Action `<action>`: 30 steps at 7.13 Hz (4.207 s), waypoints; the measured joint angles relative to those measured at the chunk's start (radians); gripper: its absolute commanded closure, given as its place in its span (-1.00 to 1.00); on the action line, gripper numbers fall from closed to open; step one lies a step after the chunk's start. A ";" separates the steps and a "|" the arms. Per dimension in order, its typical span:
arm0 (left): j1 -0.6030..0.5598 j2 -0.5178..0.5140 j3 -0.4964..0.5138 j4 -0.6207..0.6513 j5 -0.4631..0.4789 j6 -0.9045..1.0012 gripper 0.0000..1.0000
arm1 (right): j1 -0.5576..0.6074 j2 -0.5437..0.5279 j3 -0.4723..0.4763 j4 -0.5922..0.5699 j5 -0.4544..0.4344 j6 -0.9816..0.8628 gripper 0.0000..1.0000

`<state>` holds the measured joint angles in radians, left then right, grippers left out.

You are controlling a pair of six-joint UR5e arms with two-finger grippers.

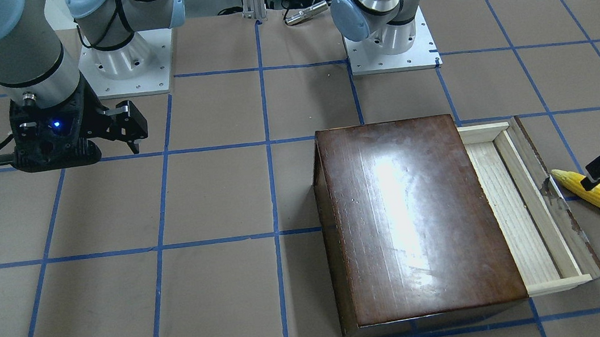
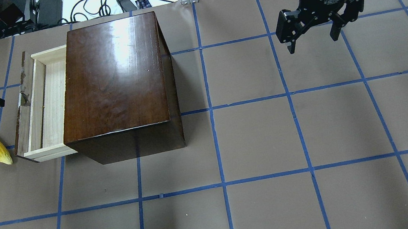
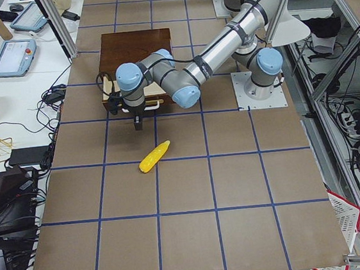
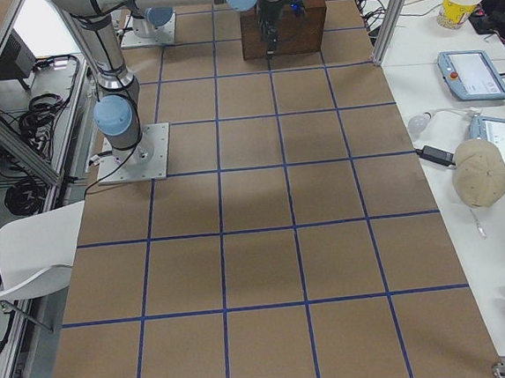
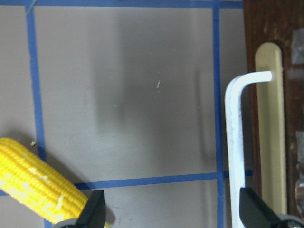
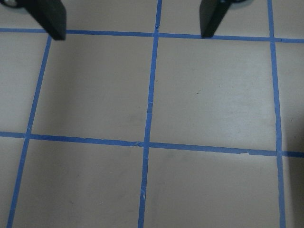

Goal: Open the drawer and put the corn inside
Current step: 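Release the handle and move the left gripper over the yellow corn, then grasp the yellow corn cob with the left gripper and lift, then carry the corn with the left gripper over the open drawer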

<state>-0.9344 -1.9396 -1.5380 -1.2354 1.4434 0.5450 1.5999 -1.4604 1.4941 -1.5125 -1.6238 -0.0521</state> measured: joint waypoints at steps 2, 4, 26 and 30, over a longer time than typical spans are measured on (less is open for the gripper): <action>0.052 -0.017 -0.003 0.062 0.004 -0.122 -1.00 | 0.000 0.000 0.000 0.000 0.000 0.000 -1.00; 0.070 -0.051 -0.010 0.105 0.022 -0.234 -1.00 | 0.001 0.000 0.000 0.000 -0.001 0.000 -1.00; -0.014 -0.073 0.175 0.005 0.188 -0.261 1.00 | 0.000 0.000 0.000 0.000 0.001 0.000 -1.00; -0.194 0.007 0.219 -0.167 0.178 -0.251 1.00 | 0.000 0.000 0.000 0.000 0.001 0.000 -1.00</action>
<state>-1.1283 -1.9323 -1.3194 -1.4025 1.6212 0.2944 1.5999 -1.4604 1.4941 -1.5125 -1.6230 -0.0522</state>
